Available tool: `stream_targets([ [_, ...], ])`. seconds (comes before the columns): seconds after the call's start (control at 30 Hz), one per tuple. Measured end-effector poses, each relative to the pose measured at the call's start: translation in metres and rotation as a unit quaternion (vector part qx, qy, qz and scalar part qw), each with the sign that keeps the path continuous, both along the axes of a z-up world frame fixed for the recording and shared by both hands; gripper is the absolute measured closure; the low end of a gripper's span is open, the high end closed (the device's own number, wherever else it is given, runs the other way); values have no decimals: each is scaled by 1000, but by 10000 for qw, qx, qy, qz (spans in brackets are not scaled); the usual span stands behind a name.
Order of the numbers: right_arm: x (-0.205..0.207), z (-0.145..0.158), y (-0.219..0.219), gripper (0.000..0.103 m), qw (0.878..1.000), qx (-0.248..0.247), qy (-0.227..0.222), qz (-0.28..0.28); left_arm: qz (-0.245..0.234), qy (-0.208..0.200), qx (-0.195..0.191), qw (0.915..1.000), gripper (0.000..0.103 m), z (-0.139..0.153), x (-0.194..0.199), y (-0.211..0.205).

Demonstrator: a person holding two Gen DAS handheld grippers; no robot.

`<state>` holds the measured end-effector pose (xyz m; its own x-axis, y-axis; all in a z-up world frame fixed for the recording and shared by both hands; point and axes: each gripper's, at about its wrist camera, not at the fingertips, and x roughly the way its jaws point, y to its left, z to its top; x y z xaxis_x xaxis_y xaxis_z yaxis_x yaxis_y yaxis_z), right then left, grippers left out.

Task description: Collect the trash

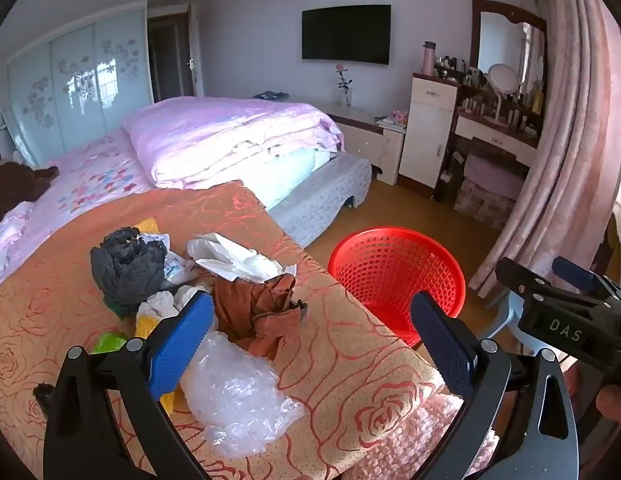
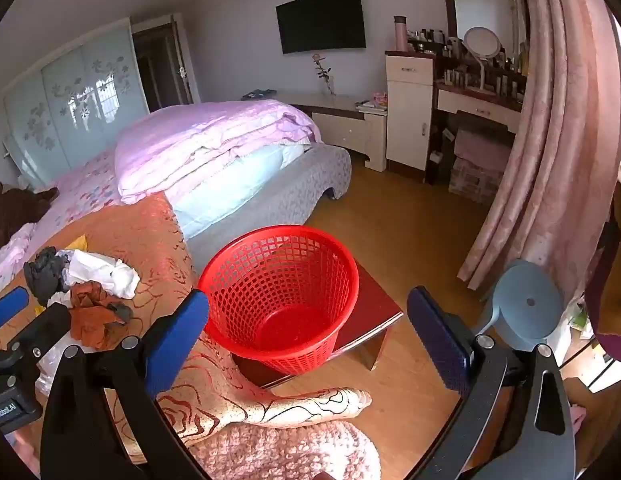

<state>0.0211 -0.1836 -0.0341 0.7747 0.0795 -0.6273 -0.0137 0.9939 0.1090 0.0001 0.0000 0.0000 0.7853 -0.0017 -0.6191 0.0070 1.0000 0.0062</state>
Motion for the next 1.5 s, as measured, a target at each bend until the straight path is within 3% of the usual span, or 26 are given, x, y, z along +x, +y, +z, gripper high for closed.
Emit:
stream_targets([
  [0.53,-1,10,7,7,9999,19,-113,-17,40,23,12,10000,8,-13,2,5],
  [1.03,-5,14,-9,7,9993,46,-375,-66,64,1,134,9999,8,4,18,-8],
  [1.5,-5,14,-5,7,9993,52,-366,-20,174,63,73,9998,8,-7,12,-3],
])
